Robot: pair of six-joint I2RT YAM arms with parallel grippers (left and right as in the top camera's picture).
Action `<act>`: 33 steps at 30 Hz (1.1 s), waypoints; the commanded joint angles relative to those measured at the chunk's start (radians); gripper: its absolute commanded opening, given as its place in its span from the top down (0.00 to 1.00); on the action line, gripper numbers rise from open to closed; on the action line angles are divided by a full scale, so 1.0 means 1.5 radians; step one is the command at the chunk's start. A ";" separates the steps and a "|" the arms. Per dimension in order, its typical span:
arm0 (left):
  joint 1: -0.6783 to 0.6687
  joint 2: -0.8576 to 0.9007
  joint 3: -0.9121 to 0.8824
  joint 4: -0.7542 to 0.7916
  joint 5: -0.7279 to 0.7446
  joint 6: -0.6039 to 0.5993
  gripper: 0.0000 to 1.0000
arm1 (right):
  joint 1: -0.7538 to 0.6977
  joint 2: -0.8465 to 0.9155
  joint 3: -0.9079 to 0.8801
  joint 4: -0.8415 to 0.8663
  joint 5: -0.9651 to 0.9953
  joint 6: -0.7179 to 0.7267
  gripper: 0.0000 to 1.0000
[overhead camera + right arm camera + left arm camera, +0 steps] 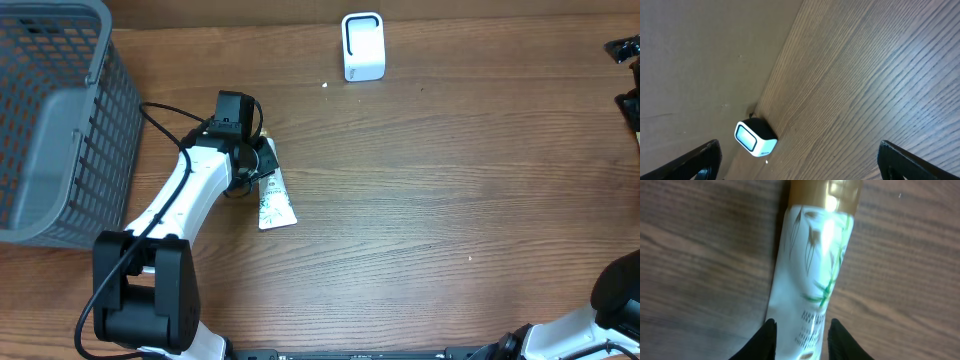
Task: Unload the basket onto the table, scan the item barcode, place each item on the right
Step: 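Drag the tube right toward the table center and release it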
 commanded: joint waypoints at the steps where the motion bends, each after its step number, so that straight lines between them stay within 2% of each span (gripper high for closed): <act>1: -0.002 0.021 -0.012 0.029 0.008 -0.054 0.74 | 0.000 0.001 0.004 0.003 0.005 -0.004 0.00; 3: -0.002 0.032 -0.012 0.040 0.008 -0.069 0.70 | 0.000 0.001 0.004 0.003 0.005 -0.004 0.00; 4: -0.002 0.038 -0.012 0.047 0.010 -0.071 0.64 | 0.000 0.001 0.004 0.003 0.005 -0.004 0.00; 6: -0.002 0.057 -0.012 0.061 0.017 -0.071 0.43 | 0.000 0.001 0.004 0.003 0.005 -0.004 0.00; 7: -0.002 0.067 -0.012 0.066 0.021 -0.070 0.43 | 0.000 0.001 0.004 0.003 0.005 -0.004 0.00; 13: -0.002 0.129 -0.012 0.081 0.112 -0.042 0.47 | 0.000 0.001 0.004 0.003 0.005 -0.004 0.00; 20: -0.028 0.143 -0.011 0.076 0.230 0.098 0.48 | 0.000 0.001 0.004 0.003 0.005 -0.004 0.00; 27: -0.101 0.143 0.000 0.067 0.246 0.154 0.47 | 0.000 0.001 0.004 0.003 0.005 -0.004 0.00; 33: -0.159 0.143 0.036 0.057 0.266 0.156 0.47 | 0.000 0.001 0.004 0.003 0.005 -0.004 0.00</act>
